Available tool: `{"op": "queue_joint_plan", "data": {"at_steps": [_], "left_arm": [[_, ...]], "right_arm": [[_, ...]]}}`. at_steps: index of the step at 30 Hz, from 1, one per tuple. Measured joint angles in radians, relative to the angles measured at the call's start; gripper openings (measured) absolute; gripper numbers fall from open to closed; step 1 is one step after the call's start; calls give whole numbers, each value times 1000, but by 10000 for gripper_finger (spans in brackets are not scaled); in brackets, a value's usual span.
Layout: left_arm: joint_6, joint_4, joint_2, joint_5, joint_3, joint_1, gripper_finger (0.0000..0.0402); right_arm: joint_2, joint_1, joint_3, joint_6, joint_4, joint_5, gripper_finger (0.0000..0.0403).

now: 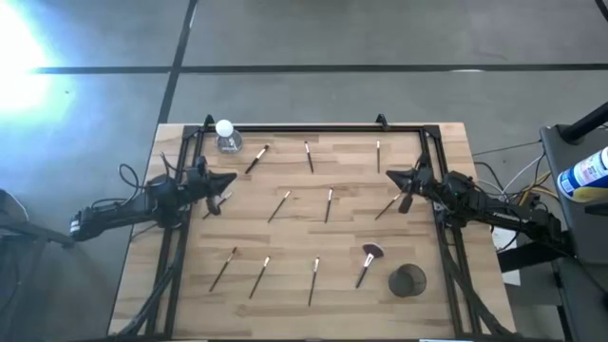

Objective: Put items in baskets/containers
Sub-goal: Put the eyeshadow brush into the brush holder

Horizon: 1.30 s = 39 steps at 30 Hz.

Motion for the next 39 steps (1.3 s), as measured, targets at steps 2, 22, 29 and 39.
{"op": "queue_joint_plan", "data": {"at_steps": [2,22,29,39], "left_arm": [[0,10,0,0,0,0,0],[39,51,36,-15,0,1,0],[4,69,48,16,0,1,0],[-11,110,53,38,0,1,0]], "right_arm": [[0,0,0,81,11,0,8],[303,0,184,435,59,281,8],[703,-13,409,580,-142,287,8],[1114,-266,683,668,-415,76,8]]}}
